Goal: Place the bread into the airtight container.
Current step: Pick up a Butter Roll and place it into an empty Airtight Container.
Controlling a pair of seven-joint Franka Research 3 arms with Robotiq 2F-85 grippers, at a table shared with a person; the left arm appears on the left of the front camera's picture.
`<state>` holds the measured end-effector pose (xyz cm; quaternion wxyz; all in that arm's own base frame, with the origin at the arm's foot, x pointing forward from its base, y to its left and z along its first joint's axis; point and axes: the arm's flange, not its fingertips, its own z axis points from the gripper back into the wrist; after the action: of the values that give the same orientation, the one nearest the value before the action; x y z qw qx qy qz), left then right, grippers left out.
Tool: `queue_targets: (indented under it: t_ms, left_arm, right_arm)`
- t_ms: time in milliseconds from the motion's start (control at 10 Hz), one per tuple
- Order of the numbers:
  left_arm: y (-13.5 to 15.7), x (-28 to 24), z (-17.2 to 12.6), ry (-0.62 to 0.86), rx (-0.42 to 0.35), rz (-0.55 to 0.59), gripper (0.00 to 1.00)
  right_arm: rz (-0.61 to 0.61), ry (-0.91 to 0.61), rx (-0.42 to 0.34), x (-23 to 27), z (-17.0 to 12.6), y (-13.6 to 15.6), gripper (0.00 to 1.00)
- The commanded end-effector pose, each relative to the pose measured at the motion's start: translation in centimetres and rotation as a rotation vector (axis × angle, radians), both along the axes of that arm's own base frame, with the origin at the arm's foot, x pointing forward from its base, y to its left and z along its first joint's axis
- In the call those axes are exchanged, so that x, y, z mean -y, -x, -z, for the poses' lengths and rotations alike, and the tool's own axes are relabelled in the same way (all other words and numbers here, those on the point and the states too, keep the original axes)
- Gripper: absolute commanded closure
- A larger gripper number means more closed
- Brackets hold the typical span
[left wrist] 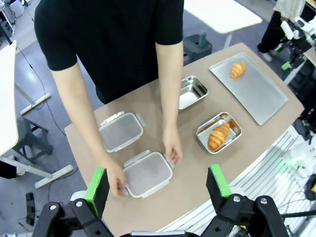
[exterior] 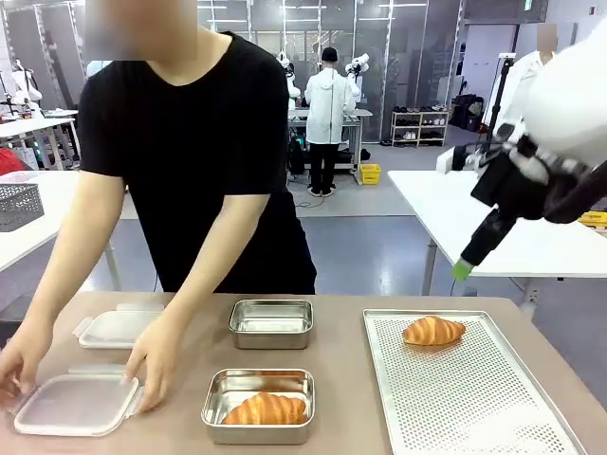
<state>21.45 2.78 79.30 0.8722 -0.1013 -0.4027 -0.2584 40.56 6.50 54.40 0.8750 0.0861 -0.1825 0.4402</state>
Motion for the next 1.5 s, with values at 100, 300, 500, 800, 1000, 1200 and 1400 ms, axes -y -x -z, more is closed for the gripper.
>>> queue_targets:
  t_ms: [100,300,500,800,1000,1200,1400]
  left_arm:
    - [0.0,0.1,-0.1,0.001,-0.001,-0.002,0.0]
    - [0.0,0.1,-0.1,0.001,-0.001,-0.002,0.0]
    - [0.0,0.1,-0.1,0.001,-0.001,-0.002,0.0]
    - [0.0,0.1,-0.1,0.001,-0.001,-0.002,0.0]
    - [0.0,0.1,-0.1,0.001,-0.001,-0.002,0.0]
    - [0.0,0.1,-0.1,0.001,-0.001,-0.002,0.0]
    - [0.0,0.1,-0.1,0.001,-0.001,-0.002,0.0]
  right_arm:
    - [-0.134,-0.054,0.051,-0.6,3.0,-3.8,0.0]
    - [-0.182,-0.095,0.057,-1.7,4.2,-5.9,0.0]
    - [-0.12,-0.145,0.076,0.2,4.1,-5.9,0.0]
    - [0.123,-0.306,0.179,14.2,2.5,2.4,0.0]
    - [0.237,-0.455,0.259,22.0,3.5,9.0,0.0]
    - [0.358,-0.573,0.333,27.1,7.4,15.2,0.0]
    - [0.394,-0.62,0.338,27.9,10.7,18.3,0.0]
